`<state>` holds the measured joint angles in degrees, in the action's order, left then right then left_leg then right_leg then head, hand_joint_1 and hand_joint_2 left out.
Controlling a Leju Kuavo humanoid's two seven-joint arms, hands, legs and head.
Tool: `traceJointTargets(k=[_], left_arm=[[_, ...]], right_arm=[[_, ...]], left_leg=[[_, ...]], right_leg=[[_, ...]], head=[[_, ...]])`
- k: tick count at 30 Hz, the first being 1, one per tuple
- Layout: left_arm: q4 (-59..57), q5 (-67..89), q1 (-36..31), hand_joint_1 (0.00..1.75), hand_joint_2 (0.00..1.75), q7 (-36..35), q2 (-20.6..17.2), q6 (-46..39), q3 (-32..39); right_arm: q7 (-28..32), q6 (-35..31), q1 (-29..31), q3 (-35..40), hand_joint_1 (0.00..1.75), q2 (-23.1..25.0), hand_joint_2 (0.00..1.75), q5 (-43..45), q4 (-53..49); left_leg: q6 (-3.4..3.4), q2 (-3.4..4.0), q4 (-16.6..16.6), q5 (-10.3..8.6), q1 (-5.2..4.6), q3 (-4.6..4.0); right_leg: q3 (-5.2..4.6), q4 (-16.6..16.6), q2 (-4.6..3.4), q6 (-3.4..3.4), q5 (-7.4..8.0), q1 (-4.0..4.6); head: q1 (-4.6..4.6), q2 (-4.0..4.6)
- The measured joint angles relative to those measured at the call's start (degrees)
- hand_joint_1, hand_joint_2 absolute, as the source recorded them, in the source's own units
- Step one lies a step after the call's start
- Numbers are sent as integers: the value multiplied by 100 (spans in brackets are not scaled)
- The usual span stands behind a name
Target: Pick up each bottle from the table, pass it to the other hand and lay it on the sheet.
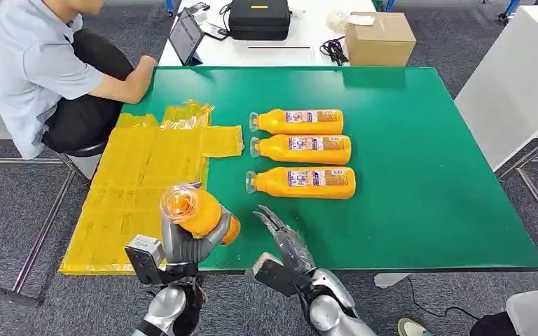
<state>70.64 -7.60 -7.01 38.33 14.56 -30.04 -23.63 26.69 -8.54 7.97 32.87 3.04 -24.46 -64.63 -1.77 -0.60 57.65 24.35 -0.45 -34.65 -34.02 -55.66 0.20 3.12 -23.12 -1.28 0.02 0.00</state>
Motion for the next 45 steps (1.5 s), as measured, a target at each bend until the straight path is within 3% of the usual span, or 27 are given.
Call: traceJointTargets(k=[3, 6, 12, 17, 22, 26, 31, 37, 45], left_arm=[[64, 1398, -27, 175, 175, 51, -7, -774, 78], [68, 2814, -93, 175, 175, 27, 13, -956, 346], [-124, 5371, -412, 175, 175, -104, 271, -1007, 1758], [-460, 7798, -771, 175, 175, -827, 304, -1007, 2772], [-894, 9049, -1081, 175, 175, -1883, 54, -1007, 3099], [-1795, 9568, -1464, 175, 175, -2999, -369, -1007, 2778], [-3050, 9498, -1966, 175, 175, -3333, -640, -864, 2323], [-3834, 8973, -2285, 175, 175, -3162, -699, -403, 2065], [-4010, 8127, -2533, 175, 175, -2953, -656, 412, 1891]], right_arm=[[42, -101, -53, -114, 0, -15, 175, -72, -96], [103, -143, -57, -254, 0, -17, 175, -70, -155], [241, -219, -59, -527, 0, 41, 175, -79, -258], [321, -219, -57, -689, 0, 111, 175, -35, -284], [396, -175, -55, -750, 0, 140, 175, 19, -284], [431, -136, -55, -798, 0, 164, 175, 48, -280], [444, -101, -54, -822, 0, 197, 175, 83, -280], [446, -68, -59, -859, 0, 214, 175, 76, -280], [446, -33, -125, -975, 0, 238, 175, 19, -297]], left_leg=[[0, -1, 0, -1, 0, 0], [0, 0, 0, -1, 0, 2], [2, 3, 0, -3, 1, 5], [2, 8, 0, -4, 3, 4], [2, -2, 0, -4, 3, 3], [2, -1, 0, -5, 4, 3], [1, 1, 0, -6, 2, 2], [1, -6, 1, -5, 1, 3], [1, -11, 0, -5, 1, 25]], right_leg=[[1, 0, 0, 0, 0, 0], [1, 0, 0, 0, 1, 0], [1, -1, -1, 0, 1, 1], [0, -3, -1, 0, 1, 2], [1, -3, 0, 0, 1, 2], [0, -3, 0, -1, 1, 2], [1, -4, -1, 0, 2, 1], [4, -3, 3, 1, 1, 0], [26, -2, 4, -1, 0, 0]], head=[[0, 0], [0, 0], [-2, 0], [0, 0], [0, 0], [0, 0], [0, 0], [0, 0], [0, 0]])
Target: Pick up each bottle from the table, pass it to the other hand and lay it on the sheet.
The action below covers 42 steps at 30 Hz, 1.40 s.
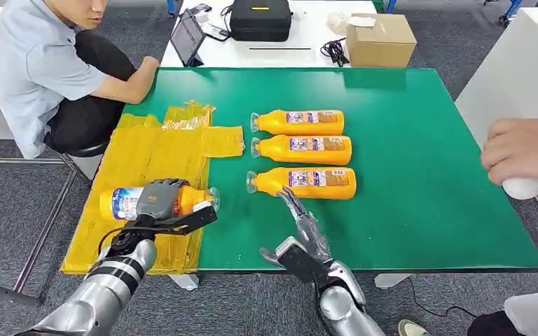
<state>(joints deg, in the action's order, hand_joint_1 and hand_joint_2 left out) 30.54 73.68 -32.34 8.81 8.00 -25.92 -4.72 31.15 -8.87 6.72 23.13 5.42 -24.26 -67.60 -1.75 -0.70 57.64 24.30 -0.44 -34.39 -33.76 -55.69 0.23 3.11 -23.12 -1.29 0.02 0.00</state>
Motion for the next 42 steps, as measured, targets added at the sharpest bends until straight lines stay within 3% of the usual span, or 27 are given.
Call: traceJointTargets(k=[4, 6, 7, 8, 11, 13, 16, 20, 26, 27, 28, 29, 30, 31, 42], left_arm=[[-11, -7, -7, 175, 175, -72, 29, 46, -94], [-30, 122, -29, 141, 175, -338, 29, 176, -199], [-53, 147, -54, 138, 175, -491, 29, 294, -280], [-66, 142, -96, 80, 175, -601, 31, 420, -350], [-129, 85, -201, 80, 175, -719, 46, 758, -470], [-177, 61, -277, 141, 175, -776, 50, 931, -547], [-247, 33, -349, 161, 175, -809, 57, 1080, -608], [-346, -70, -433, 147, 175, -831, 57, 1353, -687], [-442, -173, -492, 147, 175, -787, 55, 1469, -708], [-450, -175, -497, 140, 175, -787, 55, 1471, -711], [-457, -175, -499, 106, 175, -787, 55, 1469, -711], [-466, -175, -502, 93, 175, -785, 55, 1471, -713], [-470, -175, -503, 31, 175, -785, 55, 1471, -713], [-479, -177, -506, 3, 175, -785, 55, 1471, -713], [-669, -297, -628, 0, 175, -702, 50, 2174, -846]], right_arm=[[-2, 15, -18, -31, 0, 4, 175, -2, 0], [0, 39, -26, -42, 0, 15, 175, -9, 0], [-2, 65, -31, -52, 0, 26, 175, -13, 0], [-2, 79, -35, -61, 0, 37, 175, -28, 0], [0, 118, -35, -72, 0, 72, 175, -35, 0], [-2, 122, -35, -85, 0, 83, 175, -37, 0], [0, 127, -34, -116, 0, 87, 175, -42, 0], [-2, 131, -34, -127, 0, 87, 175, -61, 2], [-2, 129, -34, -210, 0, 85, 175, -70, 22], [-2, 129, -34, -219, 0, 85, 175, -77, 24], [-2, 129, -34, -227, 0, 85, 175, -76, 26], [-2, 129, -34, -236, 0, 85, 175, -76, 31], [-2, 129, -34, -247, 0, 85, 175, -76, 33], [-4, 129, -34, -254, 0, 85, 175, -76, 33], [41, 111, -25, -291, 0, 85, 175, -105, 131]], left_leg=[[0, 0, 0, -1, -1, 9], [0, 0, 0, -1, -1, 11], [0, 1, 0, -1, -1, 11], [0, 0, 0, -1, -1, 12], [0, 1, 0, 0, -1, 20], [0, 0, 0, 0, 0, 22], [0, 1, -2, 0, 0, 30], [0, 1, -2, 1, -1, 44], [0, 3, -3, 1, -1, 52], [0, 3, -3, 1, -1, 53], [0, 3, -3, 1, -1, 54], [1, 3, -3, 1, 0, 55], [1, 3, -3, 1, 0, 55], [1, 3, -3, 1, 0, 56], [0, 0, -4, 2, -1, 67]], right_leg=[[10, 0, 0, 0, 0, -1], [12, 0, 0, 0, 0, -1], [13, 0, 0, 0, 0, -1], [16, 0, 0, 0, 0, -1], [22, 0, 0, 0, 0, -1], [26, 0, 0, 0, 0, 0], [34, 0, -1, 0, 0, 0], [49, 0, 0, 0, 0, -1], [55, 0, -1, 0, 0, 0], [56, 0, -1, 0, 0, 0], [56, 1, -1, 0, 0, 0], [57, 0, -1, 0, -1, 0], [58, 0, -1, 0, -1, 0], [59, 0, -1, 0, -1, 0], [75, 1, 0, -1, -1, -1]], head=[[0, 0], [0, 0], [0, 0], [-2, 0], [0, 0], [-2, 0], [0, 0], [0, 0], [0, 0], [0, 0], [0, 0], [0, 0], [0, 0], [0, 0], [0, 0]])
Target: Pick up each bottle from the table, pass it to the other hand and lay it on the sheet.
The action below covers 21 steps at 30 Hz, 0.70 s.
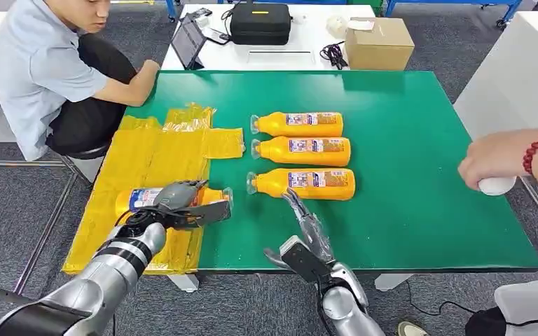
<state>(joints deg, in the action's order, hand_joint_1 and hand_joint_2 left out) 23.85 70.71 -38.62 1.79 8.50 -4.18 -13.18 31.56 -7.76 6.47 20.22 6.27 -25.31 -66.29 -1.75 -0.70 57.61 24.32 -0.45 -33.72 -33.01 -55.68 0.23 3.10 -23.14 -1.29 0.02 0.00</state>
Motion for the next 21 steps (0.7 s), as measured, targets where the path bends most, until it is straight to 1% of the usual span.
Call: traceJointTargets(k=[15, 18, 21], left_arm=[[-99, -155, -127, 0, 175, 315, -94, 532, -225], [-99, -220, -112, 0, 175, 428, -107, 410, -280], [-75, -374, -53, 0, 175, 717, -103, 36, -341]], right_arm=[[101, -48, 137, -9, 0, 0, 175, 13, 205], [114, -65, 152, -9, 0, 0, 175, 26, 236], [122, -109, 149, -9, 0, 0, 175, 55, 236]], left_leg=[[0, 1, -2, 0, 1, 9], [0, 1, -1, 0, 0, 11], [0, -2, -1, 0, 0, 12]], right_leg=[[8, 0, 0, -1, -1, 1], [8, 0, 0, -1, -1, 0], [7, 1, 1, -1, -1, 0]], head=[[0, 0], [0, 0], [0, 0]])
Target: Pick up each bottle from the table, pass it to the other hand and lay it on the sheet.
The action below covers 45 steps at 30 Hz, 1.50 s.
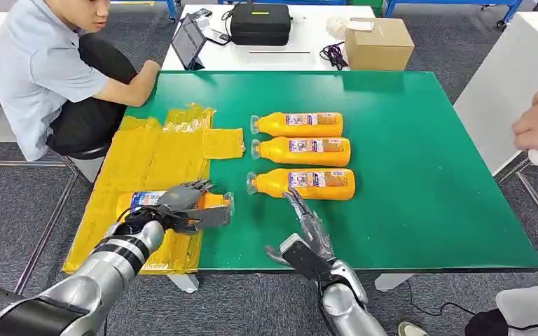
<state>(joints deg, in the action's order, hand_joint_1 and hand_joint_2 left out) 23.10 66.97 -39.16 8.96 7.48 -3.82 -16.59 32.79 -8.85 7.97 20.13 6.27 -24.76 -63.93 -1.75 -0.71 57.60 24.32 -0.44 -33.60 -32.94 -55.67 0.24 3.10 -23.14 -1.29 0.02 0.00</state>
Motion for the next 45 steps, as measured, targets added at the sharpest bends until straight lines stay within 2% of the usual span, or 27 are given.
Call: traceJointTargets(k=[6, 11, 16, 19, 21, 23, 26, 38, 40, 42, 44, 45], left_arm=[[354, -361, 364, 0, 175, 252, 144, -1322, -232], [535, -470, 529, 0, 175, 263, 238, -1560, -356], [750, -652, 748, 0, 175, 963, 256, -3101, -523], [829, -689, 824, 0, 175, 1065, 271, -3529, -577], [1033, -493, 913, 0, 175, 1207, 278, -3613, -573], [1396, -168, 1074, 0, 175, 1466, 334, -3638, -497], [1816, -271, 1304, 0, 175, 1858, 533, -3644, -272], [2306, -304, 1515, 0, 175, 1931, 713, -3644, -2], [2328, -875, 1550, 0, 175, 2369, 772, -3631, 48], [2462, -2586, 1690, 0, 175, 2862, 918, -3162, 72], [2794, -4834, 1909, 0, 175, 2666, 1091, -2678, -63], [2939, -5778, 2003, 0, 175, 2576, 1152, -2764, -172]], right_arm=[[26, -68, -37, 0, 0, 0, 175, 7, 0], [37, -74, -68, 0, 0, 0, 175, -2, 0], [160, -208, -60, 13, 0, 2, 175, 11, 33], [236, -438, -32, 35, 0, 24, 175, -59, 109], [327, -704, -12, 46, 0, 28, 175, -109, 159], [411, -1456, -2, 46, 0, 57, 175, -362, 184], [376, -2054, 37, 57, 0, 68, 175, -704, 203], [354, -2123, 48, 63, 0, 74, 175, -780, 236], [130, -2397, 75, 88, 0, 48, 175, -1201, 256], [-419, -2590, 241, 171, 0, -116, 175, -1940, 359], [-838, -2588, 465, 181, 0, -323, 175, -2235, 533], [-991, -2597, 593, 173, 0, -436, 175, -2360, 640]], left_leg=[[-1, -5, 2, -1, -1, -17], [-1, -3, 4, -1, -1, -34], [-1, -1, 4, -2, 2, -67], [-1, 6, 3, -1, 2, -76], [-1, 3, 4, -2, 1, -81], [-1, -2, 4, -2, 0, -87], [-1, 1, 4, -1, -2, -95], [-1, 3, 4, -1, 0, -96], [-1, 3, 4, -1, -1, -97], [-2, 2, 6, -1, -4, -98], [-3, 1, 7, 0, -10, -98], [-4, -2, 8, -1, -12, -101]], right_leg=[[-15, 0, 0, 1, 1, -1], [-32, 0, 0, 2, 2, -1], [-65, -2, -1, 2, 1, 1], [-77, -2, -3, 2, 1, 1], [-82, -2, -1, 2, 1, 1], [-85, -2, 0, 2, 1, 0], [-92, -1, -1, 3, 2, -3], [-95, -1, -1, 2, 2, 0], [-96, -1, -1, 3, 2, -1], [-96, 0, -1, 3, 2, -4], [-95, 4, -1, 4, 3, -8], [-95, 6, 0, 6, 4, -9]], head=[[2, 0], [0, 0], [0, 0], [0, 0], [-2, 0], [0, 0], [2, 0], [0, 0], [-2, 0], [0, 0], [0, 0], [0, 0]])
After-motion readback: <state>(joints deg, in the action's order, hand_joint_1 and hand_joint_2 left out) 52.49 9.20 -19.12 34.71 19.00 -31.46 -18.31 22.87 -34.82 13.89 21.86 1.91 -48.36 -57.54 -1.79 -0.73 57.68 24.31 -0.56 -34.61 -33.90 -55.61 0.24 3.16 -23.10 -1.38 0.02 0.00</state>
